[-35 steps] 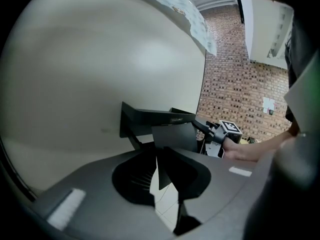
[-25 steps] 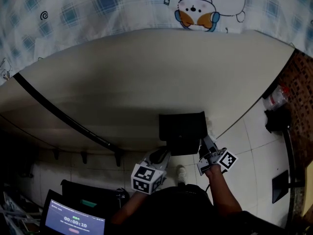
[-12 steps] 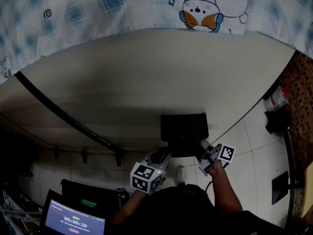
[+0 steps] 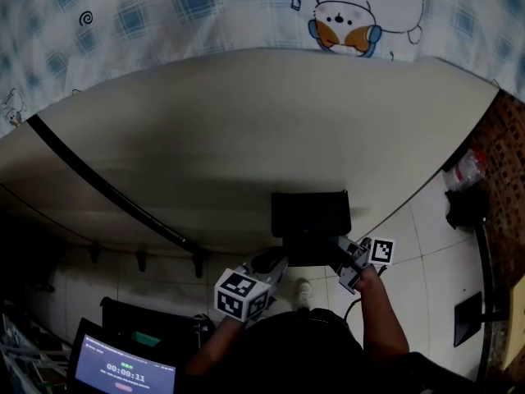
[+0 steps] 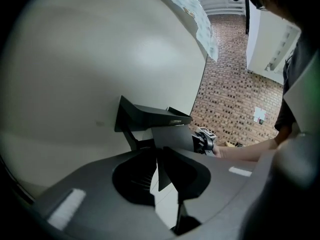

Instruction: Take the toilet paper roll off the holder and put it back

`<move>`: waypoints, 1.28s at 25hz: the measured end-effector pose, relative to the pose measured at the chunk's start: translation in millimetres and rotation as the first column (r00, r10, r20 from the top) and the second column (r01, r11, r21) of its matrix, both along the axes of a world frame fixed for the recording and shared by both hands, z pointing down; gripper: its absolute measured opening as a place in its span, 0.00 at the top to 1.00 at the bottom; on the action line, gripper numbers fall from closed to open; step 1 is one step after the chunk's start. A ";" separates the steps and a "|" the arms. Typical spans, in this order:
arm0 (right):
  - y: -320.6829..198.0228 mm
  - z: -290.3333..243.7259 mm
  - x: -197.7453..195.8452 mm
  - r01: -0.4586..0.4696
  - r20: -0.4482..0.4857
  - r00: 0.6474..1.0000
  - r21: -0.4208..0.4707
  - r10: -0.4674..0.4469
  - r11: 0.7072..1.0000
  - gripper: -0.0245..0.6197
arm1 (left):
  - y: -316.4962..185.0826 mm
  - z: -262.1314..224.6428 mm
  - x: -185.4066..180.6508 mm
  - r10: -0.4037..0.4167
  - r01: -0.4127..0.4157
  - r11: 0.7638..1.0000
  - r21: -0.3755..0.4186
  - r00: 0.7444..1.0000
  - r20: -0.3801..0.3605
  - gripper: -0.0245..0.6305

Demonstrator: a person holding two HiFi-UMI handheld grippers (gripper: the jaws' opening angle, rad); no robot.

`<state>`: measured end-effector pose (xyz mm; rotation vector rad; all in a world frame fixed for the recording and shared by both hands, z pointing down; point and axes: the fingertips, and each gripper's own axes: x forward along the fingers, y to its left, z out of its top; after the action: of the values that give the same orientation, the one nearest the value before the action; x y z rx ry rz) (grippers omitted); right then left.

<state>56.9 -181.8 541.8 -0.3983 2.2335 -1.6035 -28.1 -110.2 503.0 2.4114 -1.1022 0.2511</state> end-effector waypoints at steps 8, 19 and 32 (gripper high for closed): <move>8.1 1.0 -20.3 0.103 -0.009 0.995 0.019 -0.103 0.994 0.30 | 3.4 -4.7 0.6 0.022 -0.022 1.000 -0.008 0.999 -0.038 0.86; 10.2 2.5 -30.6 0.121 0.004 0.993 0.031 -0.121 0.992 0.31 | 5.4 -6.8 1.7 0.033 -0.034 0.999 -0.014 0.999 -0.043 0.86; -6.5 -9.8 65.6 -0.189 0.041 0.982 0.080 0.187 0.979 0.27 | -0.9 -0.3 0.4 0.028 -0.030 0.999 -0.021 0.997 -0.065 0.88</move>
<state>122.6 -188.3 532.0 -0.5387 2.1589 -1.4048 -27.7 -111.1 502.7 2.4005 -1.0315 0.1918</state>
